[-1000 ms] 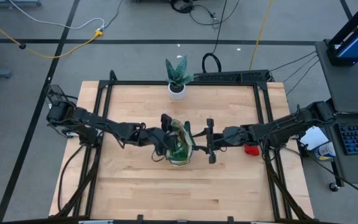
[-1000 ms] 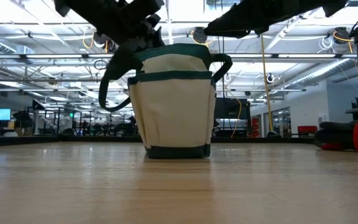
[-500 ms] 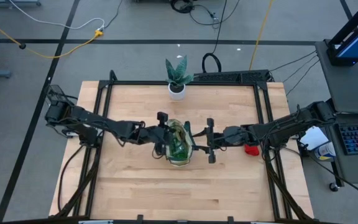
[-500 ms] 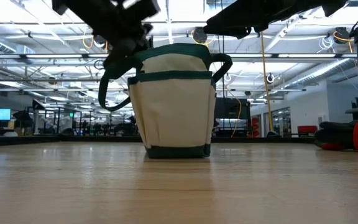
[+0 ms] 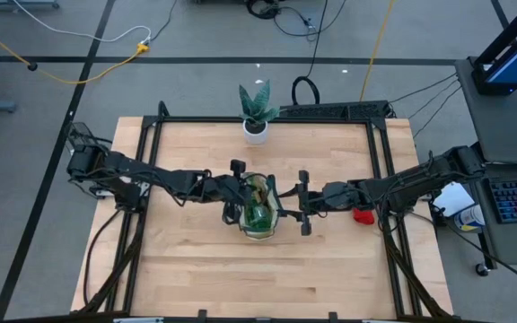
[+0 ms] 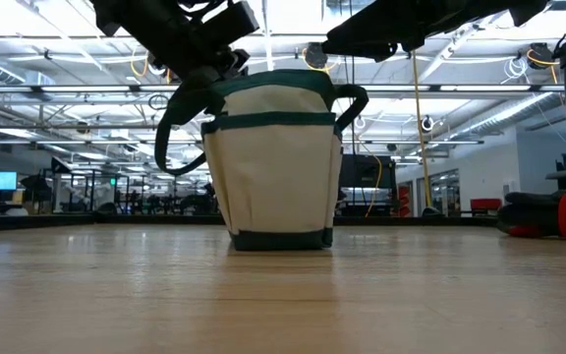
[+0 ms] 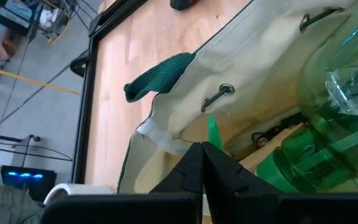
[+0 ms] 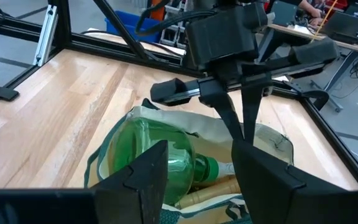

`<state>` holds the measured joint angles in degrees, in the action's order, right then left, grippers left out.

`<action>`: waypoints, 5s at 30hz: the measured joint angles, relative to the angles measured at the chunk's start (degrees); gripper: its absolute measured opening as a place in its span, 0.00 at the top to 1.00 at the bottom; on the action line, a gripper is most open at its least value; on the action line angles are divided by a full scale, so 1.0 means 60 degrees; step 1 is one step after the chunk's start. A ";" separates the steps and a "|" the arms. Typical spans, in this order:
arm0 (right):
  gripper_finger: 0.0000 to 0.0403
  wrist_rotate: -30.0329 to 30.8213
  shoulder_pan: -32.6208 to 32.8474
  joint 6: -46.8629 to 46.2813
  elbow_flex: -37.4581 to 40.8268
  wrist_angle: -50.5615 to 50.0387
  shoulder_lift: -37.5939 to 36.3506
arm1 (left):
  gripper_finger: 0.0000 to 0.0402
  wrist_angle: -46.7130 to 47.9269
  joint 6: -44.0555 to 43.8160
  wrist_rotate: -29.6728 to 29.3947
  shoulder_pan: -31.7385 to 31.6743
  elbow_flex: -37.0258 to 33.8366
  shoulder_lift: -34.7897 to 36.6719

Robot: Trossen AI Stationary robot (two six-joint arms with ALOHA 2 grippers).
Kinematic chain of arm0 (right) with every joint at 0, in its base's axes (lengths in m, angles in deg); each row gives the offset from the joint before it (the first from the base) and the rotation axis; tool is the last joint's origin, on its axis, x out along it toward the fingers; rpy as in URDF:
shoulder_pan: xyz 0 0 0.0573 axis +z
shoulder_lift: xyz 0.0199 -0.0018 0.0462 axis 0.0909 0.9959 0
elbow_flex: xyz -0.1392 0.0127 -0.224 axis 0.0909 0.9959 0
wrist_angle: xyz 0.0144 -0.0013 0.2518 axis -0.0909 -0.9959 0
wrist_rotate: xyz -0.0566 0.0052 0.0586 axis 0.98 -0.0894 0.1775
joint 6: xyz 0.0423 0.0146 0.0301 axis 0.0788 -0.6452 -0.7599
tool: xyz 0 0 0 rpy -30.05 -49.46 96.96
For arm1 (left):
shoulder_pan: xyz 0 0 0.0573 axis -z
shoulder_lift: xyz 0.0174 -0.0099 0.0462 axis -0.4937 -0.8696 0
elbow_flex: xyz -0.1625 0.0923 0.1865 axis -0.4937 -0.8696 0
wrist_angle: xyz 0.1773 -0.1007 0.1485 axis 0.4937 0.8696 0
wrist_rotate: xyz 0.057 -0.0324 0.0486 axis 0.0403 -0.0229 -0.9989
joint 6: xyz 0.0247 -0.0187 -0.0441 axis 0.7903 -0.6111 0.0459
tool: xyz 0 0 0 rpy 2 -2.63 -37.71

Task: Pick & Place Garden tools in Gardening bag
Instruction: Put the green spray bottle into the gardening bag, then put the red gloves into the gardening bag

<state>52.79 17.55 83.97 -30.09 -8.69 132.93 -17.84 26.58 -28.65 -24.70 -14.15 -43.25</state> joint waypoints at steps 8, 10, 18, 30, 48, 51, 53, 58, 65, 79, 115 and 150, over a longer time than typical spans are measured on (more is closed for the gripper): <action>0.58 0.0007 0.0001 -0.0203 0.0000 -0.0632 0.0000 | 0.99 -0.0069 0.0022 -0.0863 0.0243 0.0000 0.0075; 0.58 0.0004 0.0001 -0.0354 0.0000 -0.0879 0.0000 | 0.99 -0.0055 0.0022 -0.0865 0.0314 0.0001 0.0079; 0.58 0.0007 0.0001 -0.0837 0.0000 -0.1009 0.0000 | 0.99 -0.0031 -0.0055 -0.0586 0.0422 0.0004 0.0078; 0.58 0.0007 0.0001 -0.1184 0.0000 -0.1009 0.0000 | 0.99 0.0022 -0.0198 0.0483 -0.0217 0.0004 0.0076; 0.58 0.0007 0.0001 -0.1184 0.0000 -0.1115 0.0000 | 0.98 -0.0493 0.0538 0.1351 -0.0397 0.0022 -0.1311; 0.58 0.0007 0.0001 -0.1184 0.0000 -0.1111 0.0000 | 0.99 -0.0430 0.0850 0.1266 -0.0359 0.0010 -0.1148; 0.58 0.0007 -0.0003 -0.1184 0.0000 -0.1111 0.0000 | 0.99 -0.0469 0.0966 0.1122 -0.0291 0.0000 -0.0832; 0.58 0.0007 0.0001 -0.1184 0.0000 -0.1111 0.0000 | 0.98 -0.0484 0.1095 0.1084 0.0008 0.0004 0.0262; 0.58 0.0007 -0.0002 -0.1184 0.0001 -0.1107 0.0000 | 0.98 -0.0588 0.0578 0.2328 0.0585 0.0018 0.1287; 0.58 0.0007 0.0001 -0.1279 0.0007 -0.1099 0.0004 | 0.99 -0.1227 0.0120 0.2462 0.0926 0.0036 -0.0347; 0.58 0.0549 0.0026 -0.5705 0.0010 -0.6677 -0.2332 | 0.96 -0.0892 0.0536 0.3166 0.0978 -0.0041 0.0772; 0.58 -0.1027 -0.0228 -1.1931 0.1254 -1.2896 -0.2189 | 0.92 -0.0535 -0.1625 0.0572 0.1191 -0.0007 0.1483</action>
<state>46.63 16.18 12.38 -22.56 -86.06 119.80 -21.05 16.83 -25.22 -17.55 -14.20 -34.35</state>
